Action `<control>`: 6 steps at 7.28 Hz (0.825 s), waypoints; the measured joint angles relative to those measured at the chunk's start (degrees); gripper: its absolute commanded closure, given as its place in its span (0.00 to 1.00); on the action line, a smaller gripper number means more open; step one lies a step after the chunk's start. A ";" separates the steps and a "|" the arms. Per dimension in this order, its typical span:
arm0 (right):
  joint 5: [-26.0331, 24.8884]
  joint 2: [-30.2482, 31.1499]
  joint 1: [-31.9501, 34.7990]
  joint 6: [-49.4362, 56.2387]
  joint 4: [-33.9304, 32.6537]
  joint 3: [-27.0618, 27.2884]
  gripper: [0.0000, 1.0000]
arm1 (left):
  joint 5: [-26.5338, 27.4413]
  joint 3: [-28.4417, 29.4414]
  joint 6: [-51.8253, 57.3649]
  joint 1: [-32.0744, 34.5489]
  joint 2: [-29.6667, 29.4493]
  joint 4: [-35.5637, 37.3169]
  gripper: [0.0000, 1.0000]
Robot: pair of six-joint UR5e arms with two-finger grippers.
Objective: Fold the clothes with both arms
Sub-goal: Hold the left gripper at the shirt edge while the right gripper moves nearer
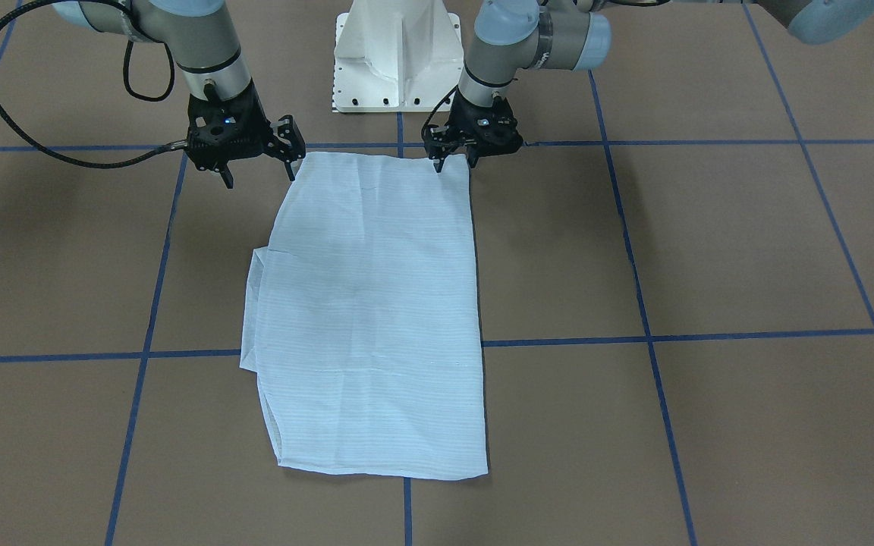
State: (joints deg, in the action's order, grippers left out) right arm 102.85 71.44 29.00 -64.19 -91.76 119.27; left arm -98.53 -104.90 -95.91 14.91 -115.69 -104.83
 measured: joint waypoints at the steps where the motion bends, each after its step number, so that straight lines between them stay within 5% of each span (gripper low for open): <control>1: -0.01 -0.04 0.00 0.00 0.00 0.00 0.00 | -0.02 0.03 0.02 -0.24 0.02 0.01 0.30; 4: -0.01 -0.06 0.00 -0.01 0.00 0.00 0.00 | -0.08 0.08 -0.03 -0.40 -0.07 0.04 0.51; 6: -0.02 0.00 0.00 0.02 0.00 -0.02 0.00 | -0.08 0.05 -0.06 -0.40 -0.13 0.07 0.55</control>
State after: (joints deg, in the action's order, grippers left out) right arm 102.83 71.44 29.00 -64.17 -91.76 119.25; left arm -98.61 -104.85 -95.97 14.51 -115.82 -104.77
